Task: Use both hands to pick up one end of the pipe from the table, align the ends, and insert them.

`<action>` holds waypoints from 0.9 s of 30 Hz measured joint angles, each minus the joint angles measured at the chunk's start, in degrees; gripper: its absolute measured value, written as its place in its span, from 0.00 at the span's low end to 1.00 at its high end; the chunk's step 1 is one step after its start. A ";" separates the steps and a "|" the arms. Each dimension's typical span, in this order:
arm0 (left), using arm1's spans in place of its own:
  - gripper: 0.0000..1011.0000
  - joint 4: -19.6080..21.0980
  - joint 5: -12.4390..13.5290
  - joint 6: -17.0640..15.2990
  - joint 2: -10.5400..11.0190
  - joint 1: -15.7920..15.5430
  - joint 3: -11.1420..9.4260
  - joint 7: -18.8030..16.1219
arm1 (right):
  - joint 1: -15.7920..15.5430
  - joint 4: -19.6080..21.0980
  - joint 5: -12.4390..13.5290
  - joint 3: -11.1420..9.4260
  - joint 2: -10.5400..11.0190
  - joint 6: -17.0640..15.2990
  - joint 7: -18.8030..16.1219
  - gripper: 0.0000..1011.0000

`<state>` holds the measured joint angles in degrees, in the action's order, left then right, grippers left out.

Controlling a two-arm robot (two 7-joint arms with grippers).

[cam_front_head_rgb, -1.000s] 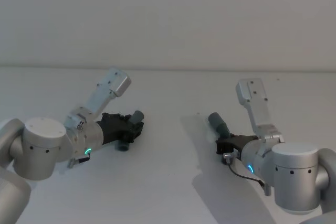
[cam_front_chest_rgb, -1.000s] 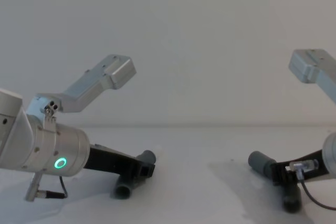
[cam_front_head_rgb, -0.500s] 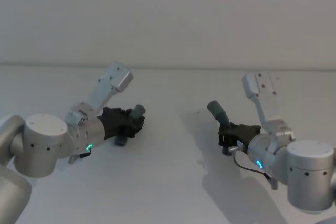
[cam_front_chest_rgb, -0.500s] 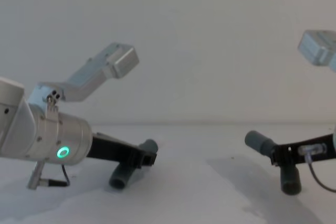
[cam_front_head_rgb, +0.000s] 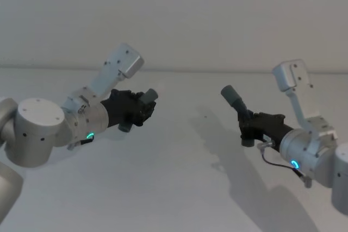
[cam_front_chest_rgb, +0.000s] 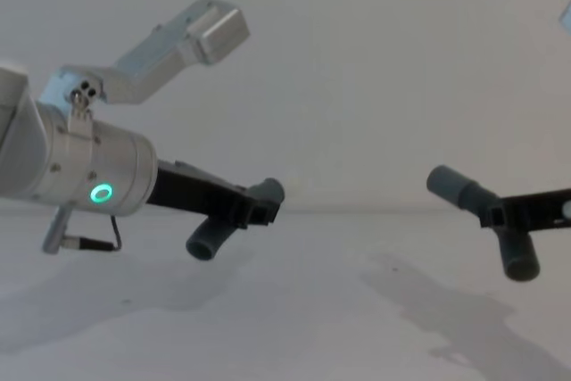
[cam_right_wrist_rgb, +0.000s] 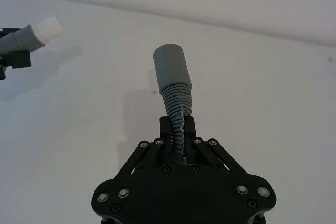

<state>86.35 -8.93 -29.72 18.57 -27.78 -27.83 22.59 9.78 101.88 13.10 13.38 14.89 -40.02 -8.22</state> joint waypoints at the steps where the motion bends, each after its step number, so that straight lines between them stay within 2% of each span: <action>1: 0.37 0.48 0.10 0.12 0.37 -0.24 -0.17 0.60 | -0.09 0.25 0.18 -0.20 0.43 0.44 -0.65 0.11; 8: 0.37 1.93 0.25 1.09 2.05 -1.47 -1.03 3.70 | -0.74 1.74 1.17 -1.53 3.80 3.76 -4.73 0.11; 14: 0.37 2.44 -0.14 2.56 4.14 -3.05 -2.08 7.95 | -1.16 2.44 1.89 -2.23 7.51 7.28 -9.01 0.11; 27: 0.37 2.14 -2.27 4.99 8.10 -5.35 -3.44 16.27 | -1.23 1.67 2.63 -2.11 15.61 16.09 -19.45 0.11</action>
<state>88.49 -11.20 -24.74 26.67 -33.14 -31.27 38.85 8.55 103.55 15.73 11.26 30.50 -23.93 -27.67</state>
